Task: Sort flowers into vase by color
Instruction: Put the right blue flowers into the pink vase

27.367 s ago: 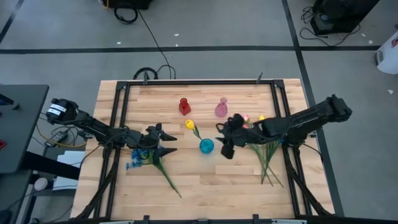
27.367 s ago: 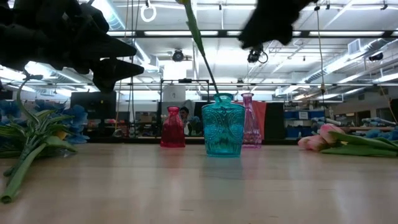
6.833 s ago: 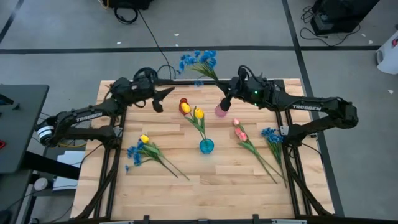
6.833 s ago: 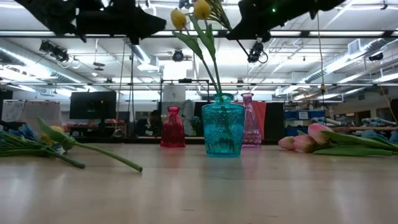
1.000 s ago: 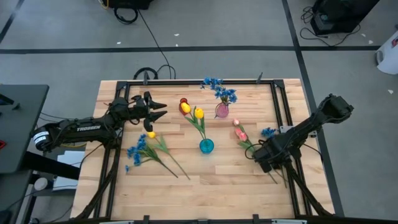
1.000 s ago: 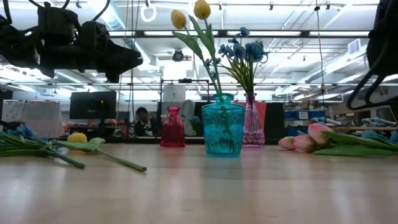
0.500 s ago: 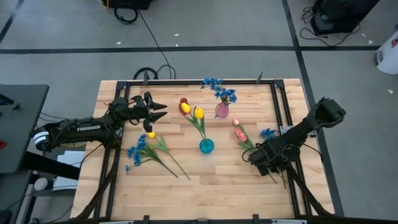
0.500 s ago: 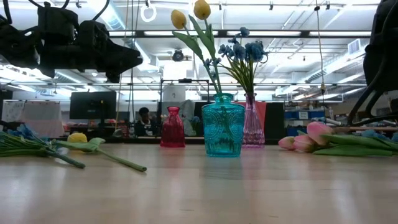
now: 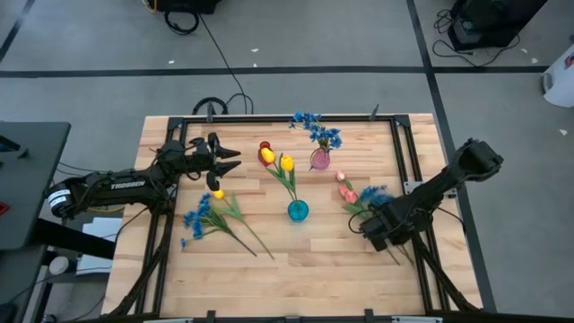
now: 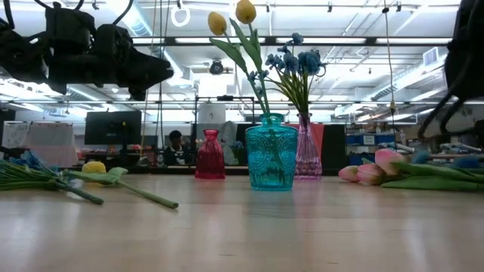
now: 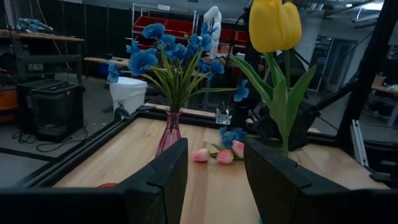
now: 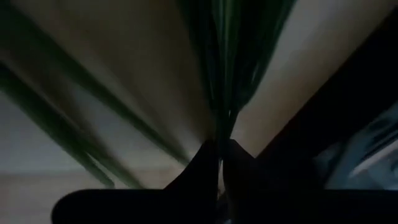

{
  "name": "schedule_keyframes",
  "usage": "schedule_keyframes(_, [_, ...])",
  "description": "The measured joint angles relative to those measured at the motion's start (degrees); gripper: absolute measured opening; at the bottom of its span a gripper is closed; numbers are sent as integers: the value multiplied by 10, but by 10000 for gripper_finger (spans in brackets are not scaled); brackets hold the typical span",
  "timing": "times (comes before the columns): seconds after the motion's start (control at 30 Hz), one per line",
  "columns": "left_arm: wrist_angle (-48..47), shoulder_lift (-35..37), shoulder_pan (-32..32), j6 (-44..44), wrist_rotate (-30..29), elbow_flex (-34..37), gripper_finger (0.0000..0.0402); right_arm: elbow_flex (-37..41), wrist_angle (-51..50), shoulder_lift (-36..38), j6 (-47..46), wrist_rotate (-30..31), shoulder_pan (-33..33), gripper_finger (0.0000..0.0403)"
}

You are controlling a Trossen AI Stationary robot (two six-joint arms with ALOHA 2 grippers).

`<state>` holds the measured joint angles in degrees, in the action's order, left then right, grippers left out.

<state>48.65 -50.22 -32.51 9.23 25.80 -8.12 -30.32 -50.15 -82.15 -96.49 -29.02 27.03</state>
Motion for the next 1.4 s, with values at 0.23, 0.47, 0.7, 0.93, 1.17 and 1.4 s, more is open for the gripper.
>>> schedule_keyframes(0.23, [14, 0, 0, 2, 0, 0, 163, -40, -74, 92, -46, 168, 0, 12])
schedule_keyframes(0.47, [17, 0, 0, 2, 0, 0, 163, -107, -128, 152, -44, 384, 0, 12])
schedule_keyframes(0.7, [17, 0, 0, 5, 0, 0, 163, -132, -120, 166, 2, 568, -4, 12])
schedule_keyframes(0.93, [17, 0, 0, 5, 0, 0, 163, -132, -110, 167, 35, 706, -6, 14])
schedule_keyframes(1.17, [17, 0, 0, 5, 0, 0, 163, -132, -72, 167, 72, 848, -20, 14])
schedule_keyframes(1.4, [17, 0, 0, 5, -1, 0, 163, -132, 63, 167, 243, 899, -53, 14])
